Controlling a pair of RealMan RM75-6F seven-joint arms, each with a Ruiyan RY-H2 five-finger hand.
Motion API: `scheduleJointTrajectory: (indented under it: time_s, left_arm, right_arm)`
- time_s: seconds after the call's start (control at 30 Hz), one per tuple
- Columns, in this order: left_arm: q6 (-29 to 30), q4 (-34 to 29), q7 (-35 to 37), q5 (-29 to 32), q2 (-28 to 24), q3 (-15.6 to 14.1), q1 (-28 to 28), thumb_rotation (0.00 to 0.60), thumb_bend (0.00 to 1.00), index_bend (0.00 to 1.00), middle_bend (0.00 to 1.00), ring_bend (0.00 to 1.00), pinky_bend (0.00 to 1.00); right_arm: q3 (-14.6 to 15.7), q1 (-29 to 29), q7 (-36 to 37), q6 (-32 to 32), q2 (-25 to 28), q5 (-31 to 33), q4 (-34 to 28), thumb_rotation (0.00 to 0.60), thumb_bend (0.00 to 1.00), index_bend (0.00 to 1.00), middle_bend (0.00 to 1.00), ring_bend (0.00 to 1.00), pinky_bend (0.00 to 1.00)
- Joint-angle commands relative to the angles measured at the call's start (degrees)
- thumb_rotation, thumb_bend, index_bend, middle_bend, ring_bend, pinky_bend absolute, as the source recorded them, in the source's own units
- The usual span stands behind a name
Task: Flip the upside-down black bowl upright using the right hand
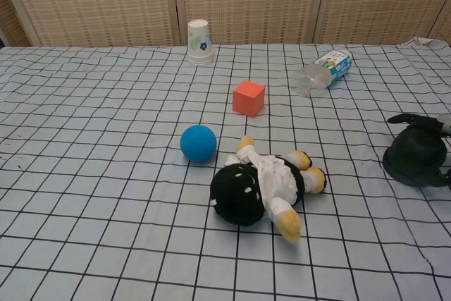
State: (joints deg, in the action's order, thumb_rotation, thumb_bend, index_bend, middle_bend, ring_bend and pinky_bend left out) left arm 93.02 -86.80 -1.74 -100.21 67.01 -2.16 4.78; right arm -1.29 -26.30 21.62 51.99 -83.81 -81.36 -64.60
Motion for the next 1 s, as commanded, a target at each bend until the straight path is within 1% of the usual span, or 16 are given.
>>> scheduleJointTrajectory:
  time_s: [0.03, 0.07, 0.17, 0.53, 0.73, 1.0]
  left_arm:
    - [0.00, -0.04, 0.15, -0.04, -0.04, -0.02, 0.02, 0.600, 0.36, 0.33, 0.25, 0.22, 0.45]
    - [-0.03, -0.04, 0.23, -0.06, -0.06, -0.04, 0.04, 0.600, 0.36, 0.33, 0.25, 0.22, 0.45]
    - [-0.10, -0.01, 0.21, -0.05, -0.05, -0.06, 0.05, 0.600, 0.36, 0.33, 0.25, 0.22, 0.45]
    - [-0.13, -0.13, -0.10, -0.16, -0.04, -0.09, 0.08, 0.600, 0.36, 0.33, 0.25, 0.22, 0.45]
    - [-0.18, -0.11, -0.37, -0.12, 0.01, -0.07, 0.07, 0.600, 0.36, 0.33, 0.25, 0.22, 0.45]
    - [-0.10, -0.10, -0.34, -0.12, 0.02, -0.08, 0.03, 0.600, 0.36, 0.33, 0.25, 0.22, 0.45]
  right_arm:
    - [-0.08, 0.20, -0.46, 0.36, -0.27, 0.16, 0.29, 0.600, 0.18, 0.11, 0.32, 0.08, 0.15]
    - [-0.09, 0.31, -0.65, 0.55, -0.33, 0.21, 0.36, 0.600, 0.18, 0.16, 0.35, 0.10, 0.15]
    - [-0.09, 0.44, -0.99, 0.69, -0.16, 0.30, 0.16, 0.600, 0.18, 0.21, 0.38, 0.13, 0.14]
    - [-0.20, 0.71, -1.33, 0.92, 0.93, 0.56, -1.18, 0.600, 0.18, 0.22, 0.38, 0.13, 0.14]
    - [-0.19, 0.68, -0.11, 0.31, 1.14, 0.69, -1.32, 0.600, 0.17, 0.22, 0.38, 0.13, 0.14]
    - [-0.26, 0.72, 1.63, 0.67, 0.98, 0.22, -1.12, 0.600, 0.13, 0.23, 0.38, 0.12, 0.15]
